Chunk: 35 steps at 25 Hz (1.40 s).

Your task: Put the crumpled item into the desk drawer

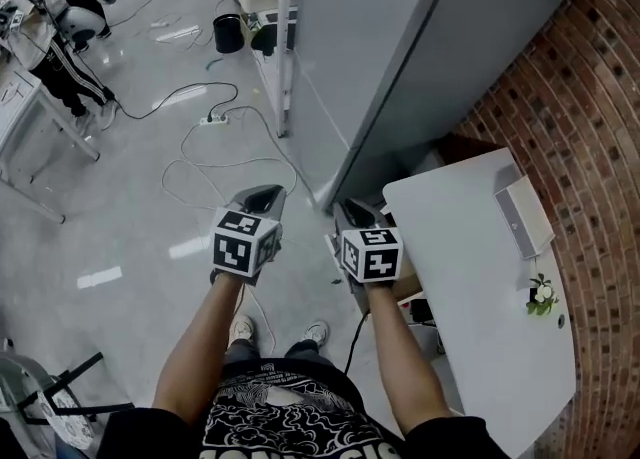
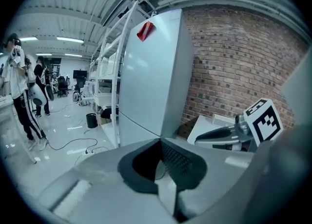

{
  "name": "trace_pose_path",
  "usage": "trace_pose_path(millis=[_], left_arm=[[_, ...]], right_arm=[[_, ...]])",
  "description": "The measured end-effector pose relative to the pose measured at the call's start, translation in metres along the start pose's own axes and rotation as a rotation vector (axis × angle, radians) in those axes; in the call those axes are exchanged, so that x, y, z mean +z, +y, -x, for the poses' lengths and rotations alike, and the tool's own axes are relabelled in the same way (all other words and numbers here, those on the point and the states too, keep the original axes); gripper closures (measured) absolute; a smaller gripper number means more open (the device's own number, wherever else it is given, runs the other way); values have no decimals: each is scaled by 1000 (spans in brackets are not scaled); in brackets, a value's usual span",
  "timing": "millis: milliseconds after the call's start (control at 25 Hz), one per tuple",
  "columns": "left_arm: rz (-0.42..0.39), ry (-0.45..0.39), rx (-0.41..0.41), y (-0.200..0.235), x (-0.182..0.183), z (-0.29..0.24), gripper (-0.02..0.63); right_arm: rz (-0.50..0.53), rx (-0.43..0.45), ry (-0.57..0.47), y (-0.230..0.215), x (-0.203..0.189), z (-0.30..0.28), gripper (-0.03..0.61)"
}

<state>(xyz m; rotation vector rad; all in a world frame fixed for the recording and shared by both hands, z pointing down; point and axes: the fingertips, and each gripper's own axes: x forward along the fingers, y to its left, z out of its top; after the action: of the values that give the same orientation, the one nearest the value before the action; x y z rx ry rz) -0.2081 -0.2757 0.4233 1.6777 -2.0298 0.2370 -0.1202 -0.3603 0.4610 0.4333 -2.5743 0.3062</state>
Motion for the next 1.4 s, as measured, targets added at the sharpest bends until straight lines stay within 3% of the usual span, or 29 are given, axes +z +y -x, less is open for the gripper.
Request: trace_pose_path(millis=[440, 680, 920, 1400], left_arm=[[-58, -132, -51, 24, 66, 48, 614], [-141, -142, -85, 32, 79, 66, 615], [-160, -165, -119, 41, 90, 81, 614], [-191, -159, -198, 47, 88, 79, 615]], right_arm=[[66, -86, -137, 39, 71, 35, 578], [35, -134, -207, 60, 91, 57, 578], [42, -186, -257, 75, 108, 75, 578], [33, -282, -287, 81, 108, 86, 579]])
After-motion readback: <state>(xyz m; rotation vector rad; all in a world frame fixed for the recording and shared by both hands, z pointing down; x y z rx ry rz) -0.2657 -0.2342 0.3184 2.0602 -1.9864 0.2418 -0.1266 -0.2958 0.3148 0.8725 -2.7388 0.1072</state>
